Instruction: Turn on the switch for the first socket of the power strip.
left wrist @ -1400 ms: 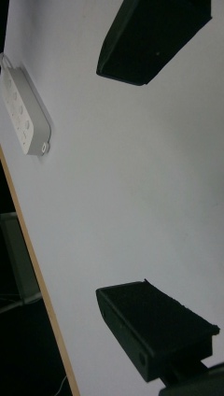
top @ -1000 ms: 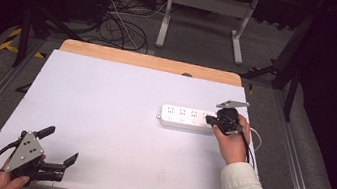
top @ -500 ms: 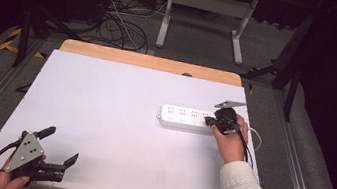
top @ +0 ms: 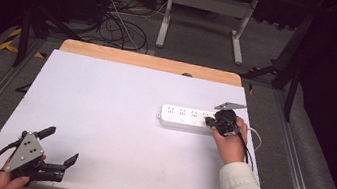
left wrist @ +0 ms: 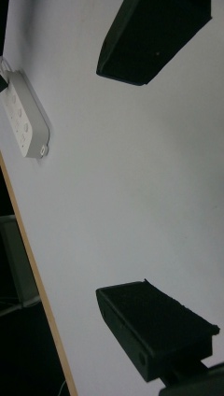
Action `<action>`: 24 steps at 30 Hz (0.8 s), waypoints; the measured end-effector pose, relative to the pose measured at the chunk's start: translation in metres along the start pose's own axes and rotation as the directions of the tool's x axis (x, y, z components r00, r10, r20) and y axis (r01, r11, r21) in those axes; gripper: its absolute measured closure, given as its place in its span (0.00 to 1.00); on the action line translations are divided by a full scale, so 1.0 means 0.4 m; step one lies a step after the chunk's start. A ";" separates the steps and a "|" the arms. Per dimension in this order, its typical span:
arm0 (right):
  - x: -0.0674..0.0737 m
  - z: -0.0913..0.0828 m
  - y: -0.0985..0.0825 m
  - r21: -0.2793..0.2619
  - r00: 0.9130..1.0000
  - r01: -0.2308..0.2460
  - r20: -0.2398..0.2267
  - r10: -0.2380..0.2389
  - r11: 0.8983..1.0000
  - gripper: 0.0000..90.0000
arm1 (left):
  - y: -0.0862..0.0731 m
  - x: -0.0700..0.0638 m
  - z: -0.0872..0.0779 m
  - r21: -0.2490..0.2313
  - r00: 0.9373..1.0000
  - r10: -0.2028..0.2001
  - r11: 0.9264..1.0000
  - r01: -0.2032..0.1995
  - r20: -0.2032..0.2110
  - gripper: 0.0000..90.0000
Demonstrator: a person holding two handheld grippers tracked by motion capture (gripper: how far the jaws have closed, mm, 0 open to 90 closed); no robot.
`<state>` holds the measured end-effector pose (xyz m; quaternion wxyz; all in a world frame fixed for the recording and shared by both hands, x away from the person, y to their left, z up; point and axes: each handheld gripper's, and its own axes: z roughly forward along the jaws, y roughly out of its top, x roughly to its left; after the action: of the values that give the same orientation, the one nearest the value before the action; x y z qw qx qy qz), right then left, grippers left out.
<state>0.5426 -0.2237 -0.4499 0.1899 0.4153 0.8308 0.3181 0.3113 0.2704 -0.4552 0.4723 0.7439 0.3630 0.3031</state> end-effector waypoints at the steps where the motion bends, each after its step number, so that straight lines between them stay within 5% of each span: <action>1: 0.001 0.000 0.000 0.001 1.000 0.006 0.006 -0.006 1.000 1.00 | 0.000 0.000 0.000 -0.001 1.000 0.000 1.000 0.000 0.000 0.00; 10: 0.013 0.003 0.003 0.015 0.999 0.038 0.037 -0.039 0.999 1.00 | 0.000 -0.001 0.000 0.000 1.000 0.001 1.000 -0.001 0.002 0.01; 24: 0.011 0.007 0.008 0.031 0.999 0.013 0.034 -0.014 0.999 1.00 | 0.000 -0.003 0.000 -0.003 1.000 -0.001 1.000 0.001 0.006 0.00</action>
<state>0.5434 -0.2178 -0.4499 0.1997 0.4177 0.8352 0.2968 0.3108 0.2694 -0.4553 0.4745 0.7441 0.3614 0.3009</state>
